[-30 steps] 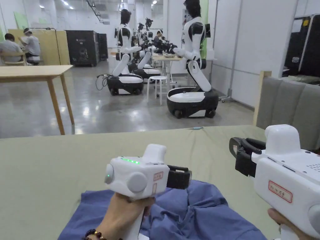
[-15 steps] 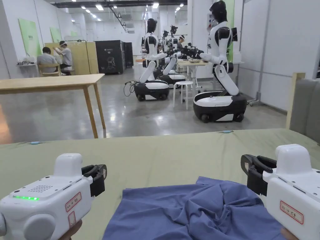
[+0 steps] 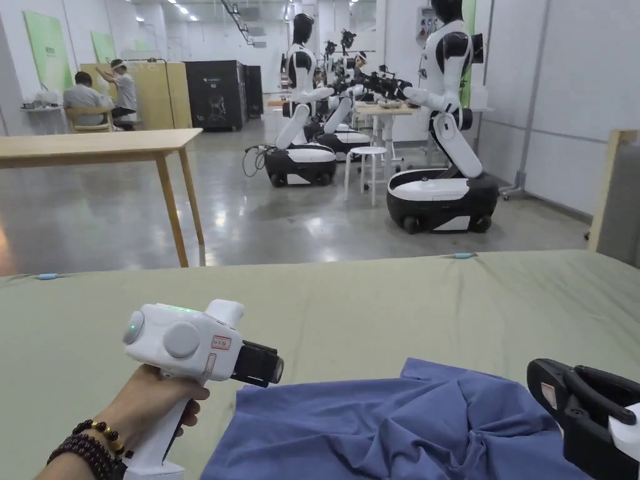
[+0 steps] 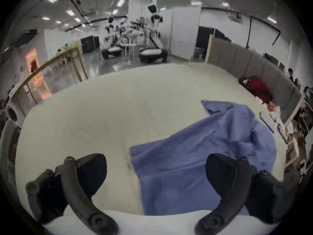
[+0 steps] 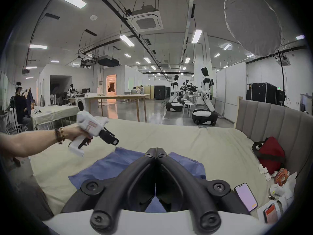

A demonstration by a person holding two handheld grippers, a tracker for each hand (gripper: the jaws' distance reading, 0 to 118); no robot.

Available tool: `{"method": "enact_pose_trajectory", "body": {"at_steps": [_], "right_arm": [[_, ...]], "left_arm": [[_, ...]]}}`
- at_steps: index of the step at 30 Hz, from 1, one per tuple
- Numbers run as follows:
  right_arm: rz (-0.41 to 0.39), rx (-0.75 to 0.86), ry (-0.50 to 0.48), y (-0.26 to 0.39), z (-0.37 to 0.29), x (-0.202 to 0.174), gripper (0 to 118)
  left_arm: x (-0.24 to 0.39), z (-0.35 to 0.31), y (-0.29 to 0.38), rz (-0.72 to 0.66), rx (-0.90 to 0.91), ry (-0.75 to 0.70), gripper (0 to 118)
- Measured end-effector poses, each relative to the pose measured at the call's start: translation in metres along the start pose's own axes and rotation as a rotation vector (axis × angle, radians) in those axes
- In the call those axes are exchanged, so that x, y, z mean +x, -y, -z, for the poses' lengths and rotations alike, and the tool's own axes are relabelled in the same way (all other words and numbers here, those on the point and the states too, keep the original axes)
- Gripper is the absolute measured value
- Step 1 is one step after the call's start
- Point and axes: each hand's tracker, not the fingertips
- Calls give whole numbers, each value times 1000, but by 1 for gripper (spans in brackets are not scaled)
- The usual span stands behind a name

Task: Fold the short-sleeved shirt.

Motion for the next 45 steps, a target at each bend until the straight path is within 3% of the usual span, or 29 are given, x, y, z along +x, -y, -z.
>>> {"method": "enact_pose_trajectory", "body": {"at_steps": [6, 12, 13, 14, 16, 18, 20, 24, 27, 29, 30, 31, 32, 33, 34, 37, 41, 42, 45], "right_arm": [[-40, -61, 42, 11, 13, 26, 0], [-15, -88, 71, 23, 25, 43, 0], [-12, -91, 75, 24, 26, 43, 0], [-4, -98, 79, 27, 27, 44, 0], [6, -111, 78, 31, 28, 46, 0], [13, -126, 83, 34, 31, 46, 0], [25, -147, 90, 36, 30, 48, 0], [73, -181, 107, 26, 13, 73, 0], [69, -291, 215, 23, 4, 108, 0], [120, -395, 241, 33, 3, 137, 4], [146, -438, 211, 41, 3, 150, 22], [177, -468, 176, 53, 4, 165, 71], [207, -506, 167, 67, 7, 176, 109], [222, -529, 167, 78, 10, 182, 118], [232, -503, 179, 85, 10, 189, 117], [276, -645, 205, 118, 32, 200, 117], [309, -673, 160, 162, 70, 208, 112], [320, -673, 152, 165, 78, 207, 107], [304, -678, 108, 167, 99, 196, 76]], "left_arm": [[-39, 81, 12, -120, -107, -63, 116], [-23, 117, 30, -12, -154, -122, 112], [-21, 110, 34, -6, -120, -140, 95], [-17, 103, 34, 30, -91, -125, 69], [-1, 90, 43, 64, -74, 20, 4], [17, 82, 47, 178, -69, -5, 4], [27, 80, 44, 294, -95, -133, 4], [25, 63, 31, 148, -47, -62, 4], [24, 42, 20, 163, -3, -79, 4], [26, 30, 14, 182, 44, -104, 4], [28, 27, 13, 180, 53, -102, 4], [29, 23, 11, 175, 67, -99, 4], [30, 21, 10, 172, 74, -95, 4], [42, 13, 13, 168, 73, -92, 4], [47, 10, 14, 165, 71, -88, 4], [53, 10, 14, 159, 54, -95, 4], [58, 10, 17, 161, 36, -93, 4], [59, 10, 17, 161, 32, -94, 4], [60, 11, 19, 168, 13, -94, 4]]}}
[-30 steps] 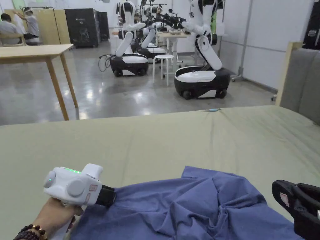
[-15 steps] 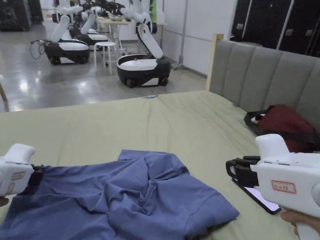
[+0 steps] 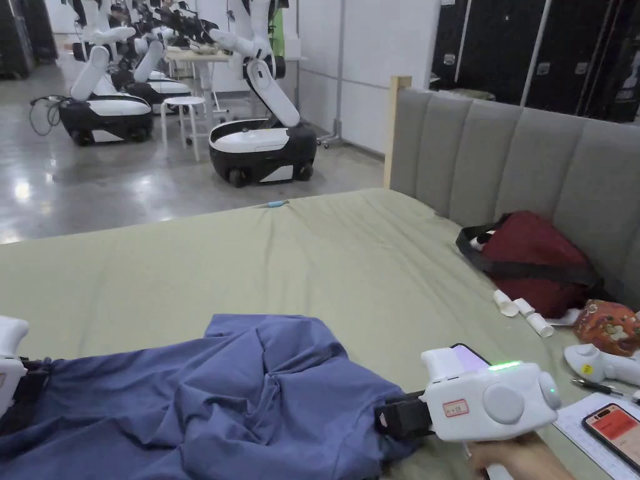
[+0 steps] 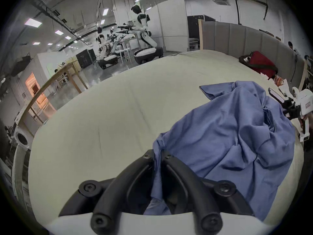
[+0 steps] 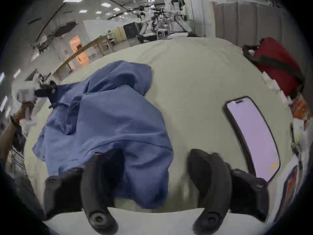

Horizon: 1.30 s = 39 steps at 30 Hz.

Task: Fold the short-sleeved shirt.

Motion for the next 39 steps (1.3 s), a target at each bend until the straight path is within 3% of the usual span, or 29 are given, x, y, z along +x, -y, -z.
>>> {"method": "enact_pose_trajectory", "body": {"at_steps": [1, 3, 5, 10, 14, 20, 28, 35, 39], "right_arm": [[-68, -16, 72, -2, 2, -10, 55], [-178, -2, 99, 0, 0, -19, 3], [-191, 23, 43, 0, -5, -25, 3], [-259, 52, 102, -5, -16, -42, 3], [-178, 271, 63, -19, -55, -52, 3], [-212, 608, 21, -60, -122, -99, 3], [-287, 840, 25, -194, -179, -182, 3], [-232, 917, 21, -295, -229, -234, 3], [-190, 902, 44, -365, -244, -257, 3]], "left_arm": [[1, 0, 0, 4, -3, -1, 4], [2, -1, 1, -1, -5, 3, 4], [0, 1, 2, -7, -6, 3, 4], [0, -8, 3, -42, 18, -3, 4], [-10, -39, 3, -126, 124, 26, 4], [-36, -114, -2, -289, 345, 61, 4], [-85, -226, -67, -280, 552, -65, 4], [-132, -313, -133, -260, 664, -202, 4], [-168, -338, -166, -329, 726, -278, 4]]}}
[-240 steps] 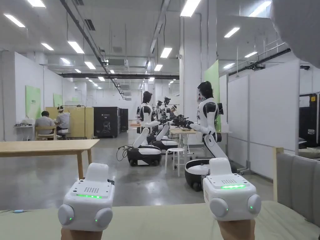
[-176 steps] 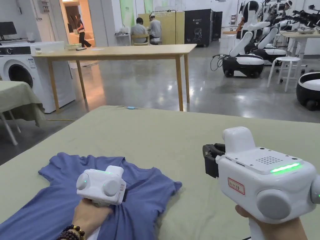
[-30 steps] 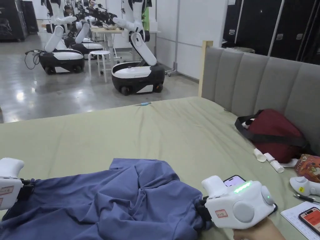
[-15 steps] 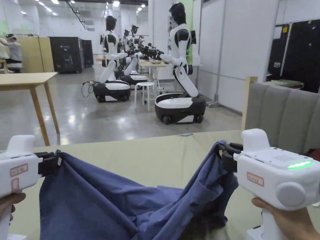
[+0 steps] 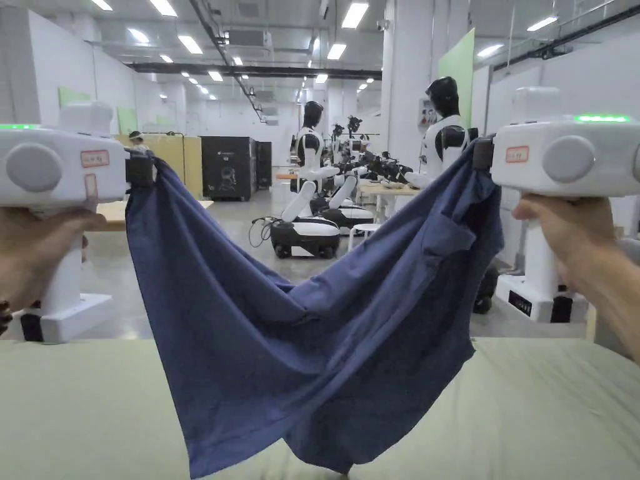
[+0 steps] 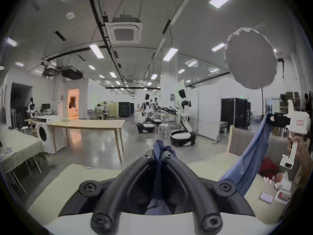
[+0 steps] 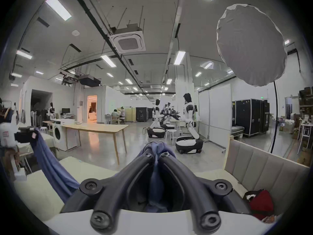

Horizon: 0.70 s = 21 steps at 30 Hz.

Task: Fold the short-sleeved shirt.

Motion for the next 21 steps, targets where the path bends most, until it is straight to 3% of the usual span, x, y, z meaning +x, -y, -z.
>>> {"method": "enact_pose_trajectory", "body": {"at_steps": [4, 9, 21], "right_arm": [[58, -52, 3, -35, 46, -6, 3], [18, -44, -31, -38, 69, -14, 3], [22, -67, -52, 16, 77, 0, 3]], "left_arm": [[-16, 27, -10, -38, -22, -38, 4], [-29, 50, -2, 7, -54, -65, 4], [-16, 57, 54, 8, -85, -38, 4]]}}
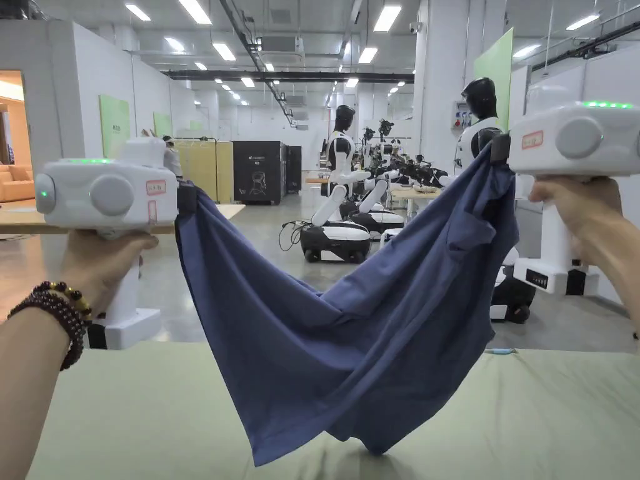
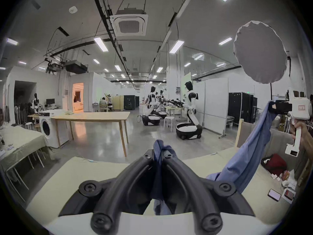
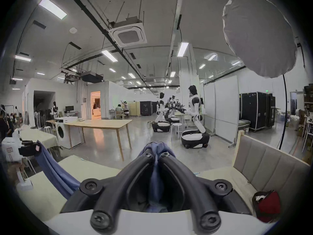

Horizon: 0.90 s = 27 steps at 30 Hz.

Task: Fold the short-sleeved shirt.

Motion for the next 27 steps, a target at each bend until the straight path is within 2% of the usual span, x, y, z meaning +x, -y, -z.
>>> {"method": "enact_pose_trajectory", "body": {"at_steps": [9, 14, 17, 22, 25, 27], "right_arm": [[24, -193, -4, 133, 28, 15, 3], [37, -200, -23, 158, 14, 30, 3], [-32, -194, -35, 166, -20, 35, 3], [-50, -213, -62, 190, -107, 44, 3], [-111, -252, -66, 218, -163, 51, 3], [-216, -287, -75, 242, -204, 49, 3]], "left_arm": [[19, 34, 131, -35, -158, 41, 4], [20, 33, 153, 19, -172, 45, 4], [23, 4, 158, 16, -155, 78, 4], [27, -71, 177, 28, -172, 96, 4], [27, -128, 206, 24, -234, 148, 4], [27, -159, 226, 72, -298, 171, 4]]}}
